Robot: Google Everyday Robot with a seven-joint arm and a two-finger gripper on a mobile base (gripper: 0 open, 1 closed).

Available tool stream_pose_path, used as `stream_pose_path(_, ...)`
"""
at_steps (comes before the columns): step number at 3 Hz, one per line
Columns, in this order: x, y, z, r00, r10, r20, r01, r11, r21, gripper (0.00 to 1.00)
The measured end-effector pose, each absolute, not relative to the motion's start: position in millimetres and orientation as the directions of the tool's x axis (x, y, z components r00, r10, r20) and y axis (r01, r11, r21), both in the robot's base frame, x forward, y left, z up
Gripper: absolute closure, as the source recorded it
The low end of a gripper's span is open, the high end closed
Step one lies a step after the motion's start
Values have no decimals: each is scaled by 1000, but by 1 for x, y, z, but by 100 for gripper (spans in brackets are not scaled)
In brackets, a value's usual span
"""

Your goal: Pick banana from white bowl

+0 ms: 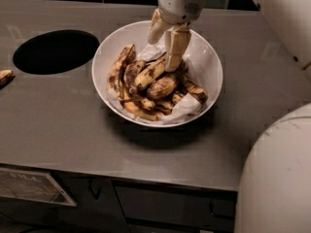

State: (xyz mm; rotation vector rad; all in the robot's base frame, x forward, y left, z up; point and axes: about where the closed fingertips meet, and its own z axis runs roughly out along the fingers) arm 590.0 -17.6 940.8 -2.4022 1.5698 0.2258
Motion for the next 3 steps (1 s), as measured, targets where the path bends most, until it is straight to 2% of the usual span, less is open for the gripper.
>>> stream_pose_path(1, 586, -20, 936, 401, -874, -276, -916, -383, -117, 33)
stream_pose_path(2, 585, -20, 933, 402, -872, -280, -916, -388, -106, 40)
stream_pose_path(3, 585, -20, 932, 404, -871, -278, -914, -392, -102, 57)
